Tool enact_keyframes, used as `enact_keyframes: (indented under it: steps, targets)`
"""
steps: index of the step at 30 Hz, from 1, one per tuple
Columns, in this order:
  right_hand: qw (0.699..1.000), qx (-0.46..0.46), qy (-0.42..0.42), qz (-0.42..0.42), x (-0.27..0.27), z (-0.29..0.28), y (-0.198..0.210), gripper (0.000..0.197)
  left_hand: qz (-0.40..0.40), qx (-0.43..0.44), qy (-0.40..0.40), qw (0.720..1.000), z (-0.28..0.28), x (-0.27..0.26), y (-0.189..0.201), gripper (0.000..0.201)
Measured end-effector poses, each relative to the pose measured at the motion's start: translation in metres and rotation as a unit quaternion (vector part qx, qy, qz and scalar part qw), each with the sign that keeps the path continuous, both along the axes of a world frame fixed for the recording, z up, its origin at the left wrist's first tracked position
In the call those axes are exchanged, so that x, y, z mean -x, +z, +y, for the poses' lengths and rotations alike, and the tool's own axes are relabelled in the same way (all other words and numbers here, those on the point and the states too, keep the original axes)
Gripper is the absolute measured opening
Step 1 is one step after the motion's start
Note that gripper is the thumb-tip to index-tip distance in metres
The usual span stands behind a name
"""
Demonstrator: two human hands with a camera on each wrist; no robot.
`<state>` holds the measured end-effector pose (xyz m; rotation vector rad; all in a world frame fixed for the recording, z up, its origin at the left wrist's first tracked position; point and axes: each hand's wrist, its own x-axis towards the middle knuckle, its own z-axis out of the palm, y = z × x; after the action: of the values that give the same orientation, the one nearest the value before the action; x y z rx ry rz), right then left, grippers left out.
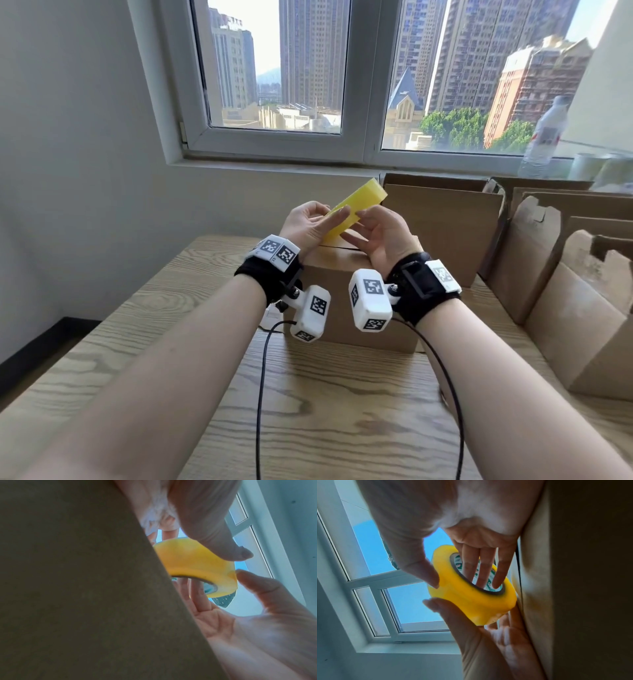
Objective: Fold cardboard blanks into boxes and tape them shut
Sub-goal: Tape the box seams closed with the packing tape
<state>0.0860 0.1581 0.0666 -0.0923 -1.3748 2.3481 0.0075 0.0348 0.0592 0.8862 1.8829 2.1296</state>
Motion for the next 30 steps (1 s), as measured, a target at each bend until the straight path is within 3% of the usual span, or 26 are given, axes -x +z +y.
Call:
enact_keyframes:
  steps: [3, 7, 10, 14, 18, 24, 27, 30]
  targets:
    - [0.999, 0.049, 0.001, 0.006, -0.002, 0.001, 0.004, 0.004, 0.007, 0.017, 0.006, 1.0, -0.002, 0.001, 0.001, 0.068]
    - [0.987, 0.153, 0.04, 0.017, -0.006, 0.012, 0.006, 0.029, 0.01, 0.045, -0.014, 0.999, -0.005, 0.001, 0.0, 0.047]
    - [0.982, 0.18, 0.056, 0.028, -0.006, 0.014, 0.003, 0.041, 0.011, 0.051, -0.018, 0.998, -0.005, 0.003, 0.0, 0.039]
    - [0.986, 0.148, 0.071, 0.036, -0.005, 0.008, 0.004, 0.029, -0.004, 0.034, -0.021, 0.999, -0.004, 0.002, -0.001, 0.02]
    - [0.999, 0.031, 0.031, 0.031, -0.001, 0.001, 0.001, 0.027, -0.019, 0.012, -0.018, 1.0, -0.003, 0.001, -0.002, 0.024]
    - [1.0, -0.029, -0.004, 0.009, 0.005, 0.001, -0.004, 0.025, 0.033, 0.036, 0.043, 0.998, -0.001, 0.008, -0.004, 0.044]
    - [0.998, 0.061, 0.011, 0.013, 0.003, 0.005, -0.002, 0.013, 0.029, 0.027, 0.032, 0.999, 0.0, 0.008, -0.004, 0.048]
    - [0.98, 0.19, 0.041, 0.029, -0.005, 0.011, 0.003, 0.022, 0.034, 0.037, 0.004, 0.999, -0.001, 0.007, -0.003, 0.056]
